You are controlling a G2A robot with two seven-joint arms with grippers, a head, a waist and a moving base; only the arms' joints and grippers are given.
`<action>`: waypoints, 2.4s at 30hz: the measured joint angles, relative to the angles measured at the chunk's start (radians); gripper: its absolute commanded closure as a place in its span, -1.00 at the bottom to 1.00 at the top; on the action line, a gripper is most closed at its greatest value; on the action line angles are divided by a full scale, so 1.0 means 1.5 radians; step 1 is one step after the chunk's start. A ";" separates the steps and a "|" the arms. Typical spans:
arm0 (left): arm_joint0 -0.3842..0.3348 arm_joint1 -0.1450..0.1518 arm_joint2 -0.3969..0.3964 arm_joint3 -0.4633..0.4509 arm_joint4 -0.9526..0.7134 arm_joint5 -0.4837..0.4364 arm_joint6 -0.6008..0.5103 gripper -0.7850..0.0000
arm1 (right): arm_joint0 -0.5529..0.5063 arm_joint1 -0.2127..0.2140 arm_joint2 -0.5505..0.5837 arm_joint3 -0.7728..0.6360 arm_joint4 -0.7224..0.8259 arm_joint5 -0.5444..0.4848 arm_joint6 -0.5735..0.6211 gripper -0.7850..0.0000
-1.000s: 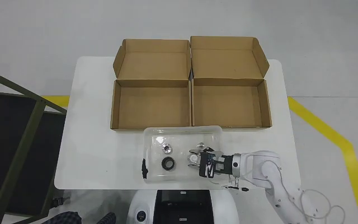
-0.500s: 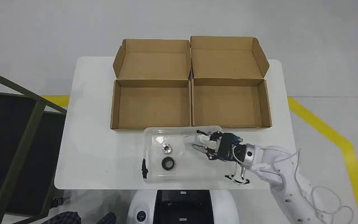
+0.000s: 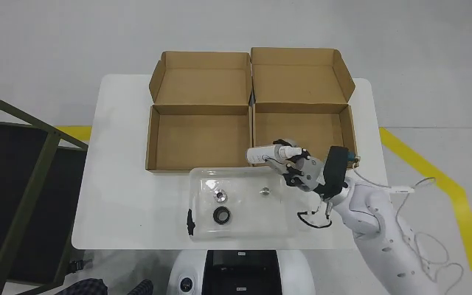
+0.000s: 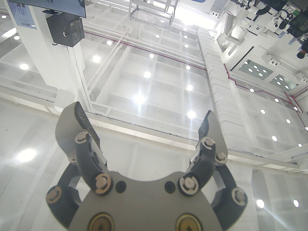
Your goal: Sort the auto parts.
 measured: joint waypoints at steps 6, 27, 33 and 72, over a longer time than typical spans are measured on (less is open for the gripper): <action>0.000 0.000 0.000 0.000 0.000 0.000 0.000 -1.00 | 0.009 0.001 0.034 0.017 0.056 -0.008 -0.017 1.00; 0.000 0.000 0.000 0.000 0.000 0.000 0.000 -1.00 | -0.007 -0.007 0.075 -0.021 0.052 -0.006 -0.114 1.00; 0.000 0.000 0.000 0.000 0.000 0.000 0.000 -1.00 | -0.007 -0.008 0.063 -0.012 0.009 -0.011 -0.082 1.00; 0.000 0.000 0.000 0.000 0.000 0.000 0.000 -1.00 | 0.118 -0.016 -0.031 0.151 -0.258 0.088 0.139 1.00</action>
